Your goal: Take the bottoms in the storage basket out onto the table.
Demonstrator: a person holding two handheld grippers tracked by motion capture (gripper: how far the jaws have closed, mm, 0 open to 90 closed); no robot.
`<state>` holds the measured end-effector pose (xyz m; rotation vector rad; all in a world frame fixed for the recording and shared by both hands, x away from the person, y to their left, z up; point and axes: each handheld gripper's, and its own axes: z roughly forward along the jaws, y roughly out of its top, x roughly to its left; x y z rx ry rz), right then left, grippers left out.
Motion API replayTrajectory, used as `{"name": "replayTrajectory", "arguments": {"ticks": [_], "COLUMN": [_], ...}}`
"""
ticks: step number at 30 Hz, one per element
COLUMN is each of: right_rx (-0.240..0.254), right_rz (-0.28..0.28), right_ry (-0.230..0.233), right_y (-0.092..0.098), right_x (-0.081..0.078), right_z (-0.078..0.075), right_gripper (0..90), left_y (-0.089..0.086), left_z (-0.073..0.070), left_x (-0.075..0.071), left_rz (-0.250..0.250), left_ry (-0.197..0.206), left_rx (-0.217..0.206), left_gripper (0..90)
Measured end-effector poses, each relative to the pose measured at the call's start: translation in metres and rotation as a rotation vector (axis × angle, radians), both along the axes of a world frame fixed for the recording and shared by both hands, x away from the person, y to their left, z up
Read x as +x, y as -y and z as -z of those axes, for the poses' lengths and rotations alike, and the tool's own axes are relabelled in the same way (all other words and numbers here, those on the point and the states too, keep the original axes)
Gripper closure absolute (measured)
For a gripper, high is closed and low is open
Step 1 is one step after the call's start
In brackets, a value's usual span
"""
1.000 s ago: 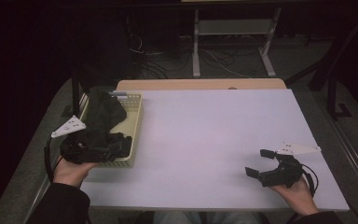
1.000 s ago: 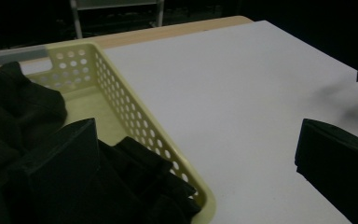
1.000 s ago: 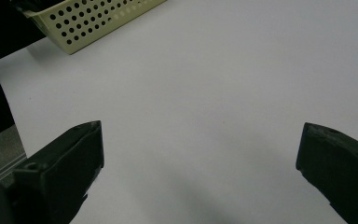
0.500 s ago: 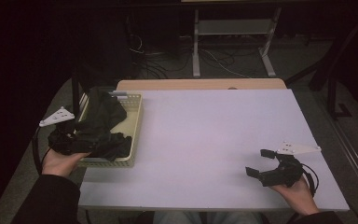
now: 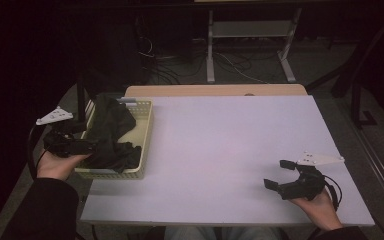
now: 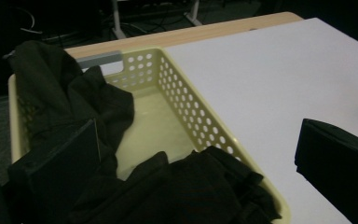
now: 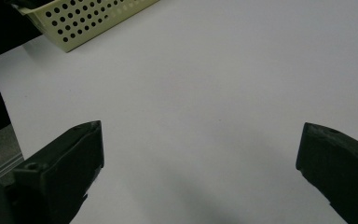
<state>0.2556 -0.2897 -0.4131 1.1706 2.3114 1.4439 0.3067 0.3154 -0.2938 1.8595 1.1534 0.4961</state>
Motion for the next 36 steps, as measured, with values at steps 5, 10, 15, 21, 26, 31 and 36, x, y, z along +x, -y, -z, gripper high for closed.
{"name": "replayTrajectory", "arguments": {"ticks": [5, 10, 15, 21, 26, 31, 36], "right_rx": [-0.002, -0.005, -0.006, -0.01, -0.012, -0.016, -0.019], "right_rz": [0.001, 0.016, 0.019, 0.032, 0.035, 0.034, 0.037], "right_ry": [0.001, -0.002, -0.001, 0.004, 0.005, 0.003, 0.0], "right_y": [0.0, 0.001, 0.002, 0.002, 0.003, 0.002, 0.003], "right_x": [0.0, 0.0, 0.0, 0.0, 0.0, 0.0, 0.0], "right_z": [0.0, 0.0, 0.0, -0.001, 0.0, 0.0, 0.0], "right_gripper": [0.3, 0.3, 0.3, 0.3, 0.3, 0.3, 0.3], "left_y": [-0.008, -0.017, -0.025, -0.032, -0.036, -0.038, -0.038], "left_z": [0.001, 0.003, 0.005, 0.013, 0.019, 0.026, 0.032], "left_x": [0.007, 0.013, 0.018, 0.026, 0.032, 0.038, 0.042], "left_rz": [-0.027, -0.057, -0.087, -0.127, -0.146, -0.158, -0.166], "left_ry": [-0.018, -0.032, -0.046, -0.081, -0.1, -0.13, -0.156], "left_rx": [0.017, 0.032, 0.048, 0.103, 0.123, 0.135, 0.15], "left_gripper": [0.0, 0.0, 0.0, 0.0, 0.0, 0.0, 0.0]}}
